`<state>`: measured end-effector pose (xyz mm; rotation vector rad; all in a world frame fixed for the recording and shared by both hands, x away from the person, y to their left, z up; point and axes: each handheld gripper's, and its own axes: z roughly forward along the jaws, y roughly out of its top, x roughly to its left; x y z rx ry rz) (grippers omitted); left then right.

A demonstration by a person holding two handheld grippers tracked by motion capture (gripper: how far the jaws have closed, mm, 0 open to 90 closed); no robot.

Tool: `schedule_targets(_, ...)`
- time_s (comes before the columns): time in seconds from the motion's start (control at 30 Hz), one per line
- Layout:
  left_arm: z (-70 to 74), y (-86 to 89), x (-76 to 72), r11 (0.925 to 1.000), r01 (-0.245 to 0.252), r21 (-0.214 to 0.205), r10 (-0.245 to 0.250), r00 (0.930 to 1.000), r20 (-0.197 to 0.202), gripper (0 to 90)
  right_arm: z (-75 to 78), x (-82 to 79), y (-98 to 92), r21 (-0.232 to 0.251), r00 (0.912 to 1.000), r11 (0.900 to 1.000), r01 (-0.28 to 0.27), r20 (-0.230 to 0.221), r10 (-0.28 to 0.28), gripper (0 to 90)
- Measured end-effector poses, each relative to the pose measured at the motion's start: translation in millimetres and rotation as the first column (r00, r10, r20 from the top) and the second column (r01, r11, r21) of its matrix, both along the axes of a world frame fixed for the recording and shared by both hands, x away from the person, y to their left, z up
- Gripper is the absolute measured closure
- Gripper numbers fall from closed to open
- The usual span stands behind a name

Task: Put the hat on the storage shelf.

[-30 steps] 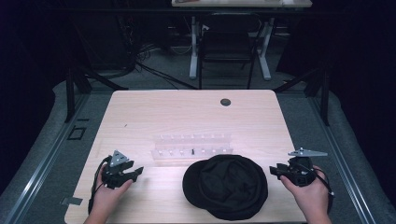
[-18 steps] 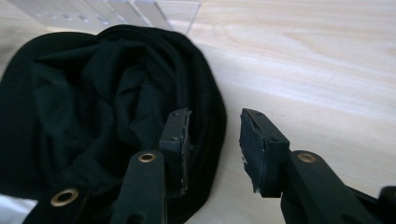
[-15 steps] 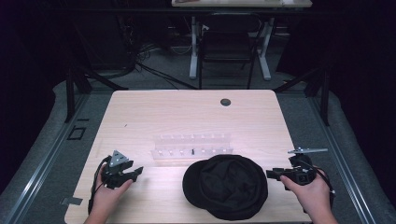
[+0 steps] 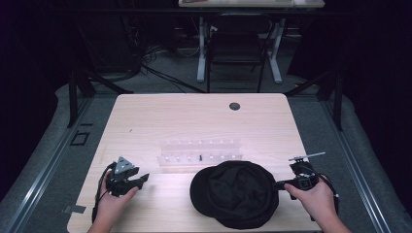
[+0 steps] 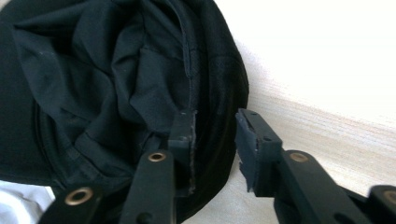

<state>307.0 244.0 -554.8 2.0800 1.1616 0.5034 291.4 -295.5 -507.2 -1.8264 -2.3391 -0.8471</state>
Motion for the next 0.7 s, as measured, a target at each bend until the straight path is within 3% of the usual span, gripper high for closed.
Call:
schedule_targets(0.13,-0.8,-1.0,0.3,1.0000,0.007,0.003,-0.007,1.0000,-0.003,50.9,-0.9,4.0,0.0,0.017,0.9993,0.9998,-0.013,-0.036,0.013,83.9)
schedule_targets(0.27,-1.1,-1.2,0.4,0.9999,0.008,0.006,-0.008,1.0000,-0.003,51.1,-3.1,7.1,-3.5,0.031,0.9974,0.9995,-0.012,-0.071,0.014,87.7)
schedule_targets(0.4,-1.3,-1.1,0.4,0.9999,0.008,0.007,-0.008,1.0000,-0.005,51.2,-2.7,7.2,-5.4,0.035,0.9971,0.9994,0.003,-0.076,0.000,88.5)
schedule_targets(0.43,-1.3,-1.1,0.4,1.0000,0.007,0.006,-0.007,1.0000,-0.006,51.3,-2.9,6.0,-5.3,0.053,0.9975,0.9981,0.033,-0.065,-0.029,88.6)
schedule_targets(0.47,-1.5,-1.2,0.4,1.0000,0.007,0.006,-0.007,1.0000,-0.007,51.3,-1.0,6.2,-7.9,0.040,0.9970,0.9991,0.015,-0.076,-0.011,88.6)
schedule_targets(0.7,-1.7,-2.4,0.1,0.9998,0.011,0.015,-0.011,0.9999,-0.010,51.6,6.3,2.7,-25.5,-0.021,0.9946,0.9978,0.063,-0.081,-0.064,88.5)
